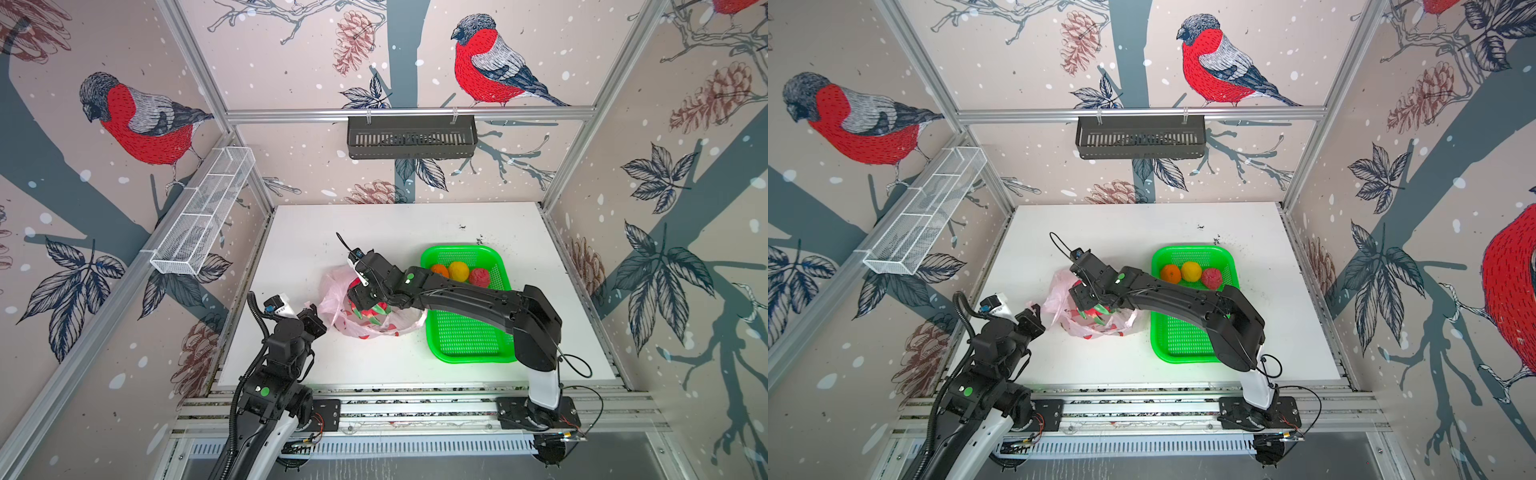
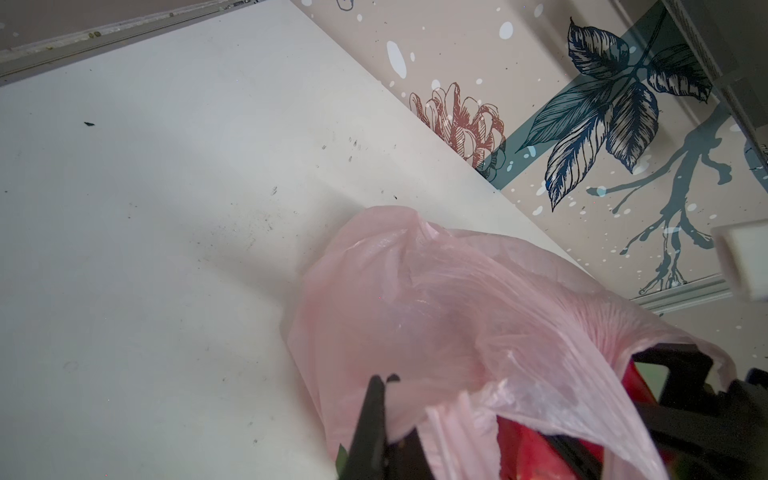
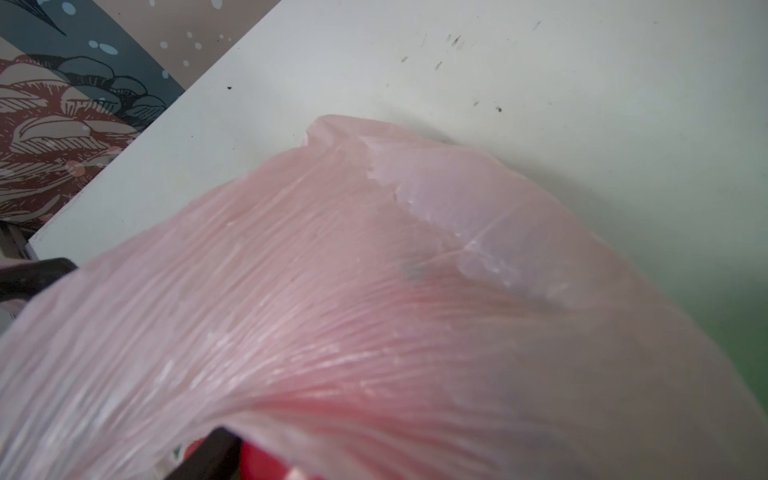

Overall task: Untie the knot of the plastic bag and take out the fruit
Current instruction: 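Close the right gripper on the dragon fruit inside the bag, then lift the dragon fruit up out of the pink bag with the right gripper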

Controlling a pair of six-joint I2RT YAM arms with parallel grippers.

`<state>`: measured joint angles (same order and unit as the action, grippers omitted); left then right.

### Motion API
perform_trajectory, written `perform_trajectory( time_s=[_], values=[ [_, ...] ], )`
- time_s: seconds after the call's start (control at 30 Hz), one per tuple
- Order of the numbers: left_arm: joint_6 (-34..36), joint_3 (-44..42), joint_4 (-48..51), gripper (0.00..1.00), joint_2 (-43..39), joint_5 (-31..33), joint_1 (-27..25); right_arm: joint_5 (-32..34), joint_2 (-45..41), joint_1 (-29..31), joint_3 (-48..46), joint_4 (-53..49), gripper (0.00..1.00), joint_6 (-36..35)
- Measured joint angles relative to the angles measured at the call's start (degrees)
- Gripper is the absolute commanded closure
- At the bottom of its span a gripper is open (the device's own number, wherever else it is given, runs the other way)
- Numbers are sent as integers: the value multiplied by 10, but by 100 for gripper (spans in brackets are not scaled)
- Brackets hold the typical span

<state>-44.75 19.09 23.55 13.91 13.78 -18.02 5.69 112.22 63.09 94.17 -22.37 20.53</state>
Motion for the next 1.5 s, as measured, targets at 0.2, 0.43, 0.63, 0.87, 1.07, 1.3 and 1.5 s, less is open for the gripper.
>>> perform_trajectory(
  time_s=[0.2,0.43,0.63,0.87,1.07,1.3,1.5],
  values=[
    [0,0,0,100,1,0,0,15,-12,2,-7,7,84,-10],
    [0,0,0,100,3,0,0,24,-18,2,-9,33,84,-10],
    [0,0,0,100,5,0,0,28,-20,2,-9,54,84,-8],
    [0,18,-2,100,18,5,0,30,-24,2,-15,70,84,-13],
    [7,53,-19,100,65,15,0,29,-39,15,-46,81,84,-43],
    [32,80,-49,100,118,21,0,28,-72,31,-90,118,84,-77],
    [47,91,-54,100,145,29,0,29,-106,46,-127,150,84,-103]
  ],
)
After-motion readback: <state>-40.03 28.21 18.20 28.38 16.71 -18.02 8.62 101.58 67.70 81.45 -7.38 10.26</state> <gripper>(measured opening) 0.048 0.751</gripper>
